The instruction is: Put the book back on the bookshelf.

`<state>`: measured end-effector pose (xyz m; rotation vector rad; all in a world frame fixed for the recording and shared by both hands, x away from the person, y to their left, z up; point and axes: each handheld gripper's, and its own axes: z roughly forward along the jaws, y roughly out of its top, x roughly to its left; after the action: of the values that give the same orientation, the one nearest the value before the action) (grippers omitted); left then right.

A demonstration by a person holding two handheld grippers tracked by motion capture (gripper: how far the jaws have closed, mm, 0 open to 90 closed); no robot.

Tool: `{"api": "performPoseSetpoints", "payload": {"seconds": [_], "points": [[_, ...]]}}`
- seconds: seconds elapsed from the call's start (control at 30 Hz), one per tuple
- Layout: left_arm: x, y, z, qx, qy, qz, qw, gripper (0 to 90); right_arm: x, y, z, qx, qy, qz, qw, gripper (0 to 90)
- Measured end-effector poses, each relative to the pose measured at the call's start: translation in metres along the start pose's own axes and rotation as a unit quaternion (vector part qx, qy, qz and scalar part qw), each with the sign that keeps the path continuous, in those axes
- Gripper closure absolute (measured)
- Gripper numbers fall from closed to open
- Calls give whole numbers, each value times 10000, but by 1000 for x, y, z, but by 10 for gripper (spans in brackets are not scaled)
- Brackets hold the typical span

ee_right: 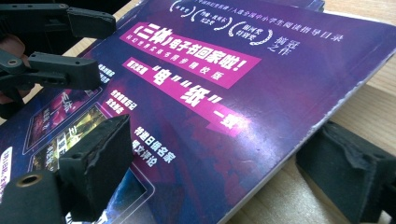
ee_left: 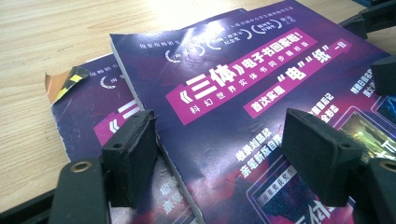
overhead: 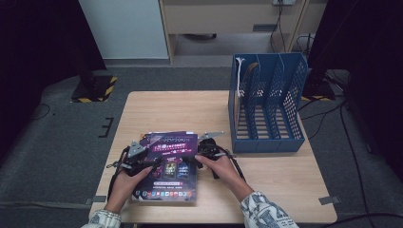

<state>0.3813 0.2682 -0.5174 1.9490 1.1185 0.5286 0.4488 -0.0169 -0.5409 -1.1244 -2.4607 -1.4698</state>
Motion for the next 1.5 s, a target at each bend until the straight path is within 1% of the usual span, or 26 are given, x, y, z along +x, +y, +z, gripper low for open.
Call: {"api": "performPoseSetpoints", "payload": {"seconds": [0.03,0.1,0.23,0.3,0.4,0.43,0.5,0.57,0.63,0.7,0.77,0.87,0.9,0.97,1.03,1.07,1.2,1.3,1.43,1.5], "points": [[0,0,0,1,4,-1,10000,262,0,0,-1,24,8,-48,10000,133],[0,0,0,10,17,-24,10000,253,1,3,-3,59,-34,-70,10000,160],[1,0,0,23,-3,-98,9999,251,3,6,-7,8,-153,-243,9996,215],[2,-1,0,34,-8,-131,9999,251,5,9,-9,-4,-158,-320,9994,215],[2,-1,0,40,-27,-157,9999,252,9,14,-12,-56,-145,-344,9993,206],[2,-1,-1,41,-30,-155,9999,252,11,16,-14,-88,-119,-383,9992,203],[3,-1,-1,45,-23,-150,9999,250,15,21,-16,-131,-57,-380,9992,179],[3,-1,-1,49,-13,-149,9999,247,20,27,-16,-170,22,-416,9990,177],[3,-1,-1,52,-7,-146,9999,245,25,34,-14,-94,94,-450,9989,149],[3,-1,-1,45,-5,-162,9999,244,29,40,-10,-78,198,-504,9985,147],[3,-1,-1,41,-9,-167,9999,243,35,46,-6,-38,191,-626,9978,122],[3,-1,-1,41,-13,-165,9999,243,43,50,3,37,110,-793,9968,73],[3,-1,-1,40,-14,-163,9999,243,46,51,6,64,78,-836,9964,71],[3,-1,-1,40,-13,-156,9999,243,50,52,10,97,-6,-890,9960,59],[3,-1,-1,41,-14,-154,9999,243,52,52,15,180,-43,-923,9956,46],[3,-1,-1,41,-16,-150,9999,243,53,53,17,199,-59,-879,9959,39],[3,-1,-1,41,-22,-153,9999,239,53,55,18,205,-48,-844,9962,40],[3,-1,-1,37,-7,-135,9999,238,54,56,18,222,-41,-814,9964,59],[3,-1,-1,43,-10,-157,9999,236,58,60,18,272,73,-651,9975,95],[3,-1,-1,43,-9,-161,9999,236,61,61,19,280,93,-642,9975,108]]}}
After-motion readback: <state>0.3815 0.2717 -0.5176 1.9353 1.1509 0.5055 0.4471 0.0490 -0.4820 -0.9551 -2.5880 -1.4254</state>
